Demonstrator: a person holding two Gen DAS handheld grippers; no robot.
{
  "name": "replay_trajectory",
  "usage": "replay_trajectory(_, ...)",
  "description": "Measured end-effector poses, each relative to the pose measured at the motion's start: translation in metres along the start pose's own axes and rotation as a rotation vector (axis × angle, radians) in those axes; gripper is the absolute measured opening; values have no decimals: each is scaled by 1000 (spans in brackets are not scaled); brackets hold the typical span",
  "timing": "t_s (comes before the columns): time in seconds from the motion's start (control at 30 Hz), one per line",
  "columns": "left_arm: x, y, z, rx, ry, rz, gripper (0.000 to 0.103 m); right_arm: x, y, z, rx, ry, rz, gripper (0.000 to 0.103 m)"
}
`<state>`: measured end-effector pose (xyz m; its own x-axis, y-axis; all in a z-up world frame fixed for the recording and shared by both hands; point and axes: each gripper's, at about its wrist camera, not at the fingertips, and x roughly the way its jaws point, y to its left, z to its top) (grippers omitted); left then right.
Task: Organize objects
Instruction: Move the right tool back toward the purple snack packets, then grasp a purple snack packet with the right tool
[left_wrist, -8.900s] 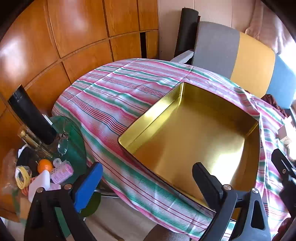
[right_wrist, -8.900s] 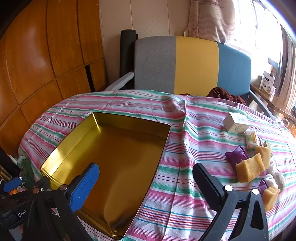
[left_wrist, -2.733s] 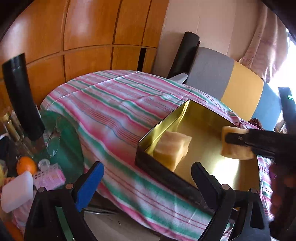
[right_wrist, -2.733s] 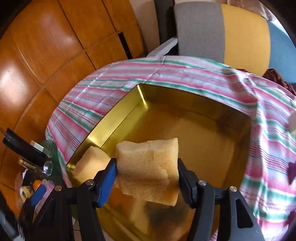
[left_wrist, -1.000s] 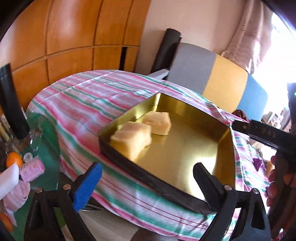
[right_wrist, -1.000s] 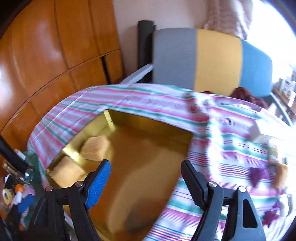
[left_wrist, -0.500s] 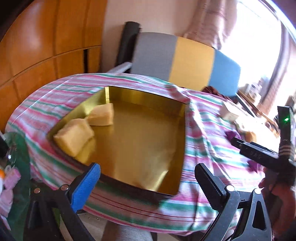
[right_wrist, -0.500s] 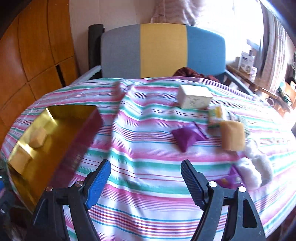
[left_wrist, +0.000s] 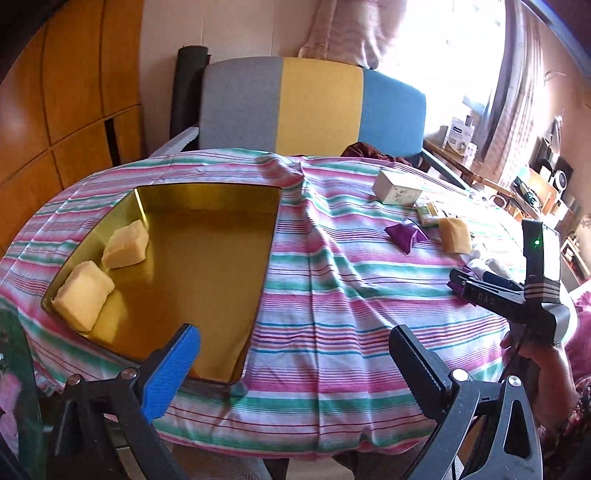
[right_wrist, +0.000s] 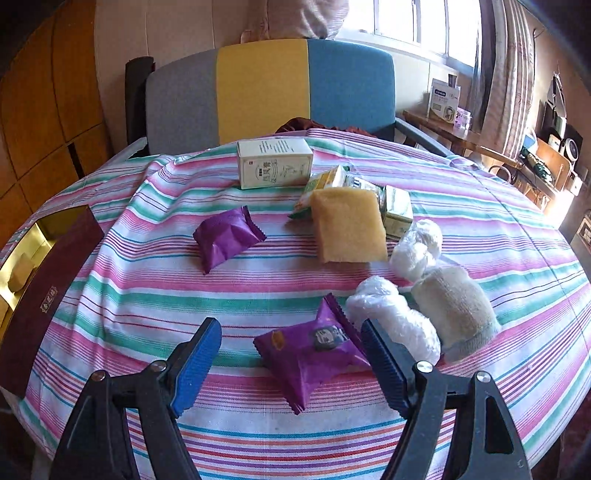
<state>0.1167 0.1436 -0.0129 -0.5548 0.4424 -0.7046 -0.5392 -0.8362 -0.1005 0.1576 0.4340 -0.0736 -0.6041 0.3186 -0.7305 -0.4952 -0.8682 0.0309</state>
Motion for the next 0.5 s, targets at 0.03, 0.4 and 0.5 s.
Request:
replay_trajectory(0.03,1,-3,0,7,4,-3,103,2,-3,-2,9,2,21,79)
replay_trajectory(0.4,11,-38,7,99,15,-17,103,17,-17,-3,78,6,131,75)
replay_trajectory(0.5,14,-47,10,114,16,-22,103,15,-19,0,97,2,164,75)
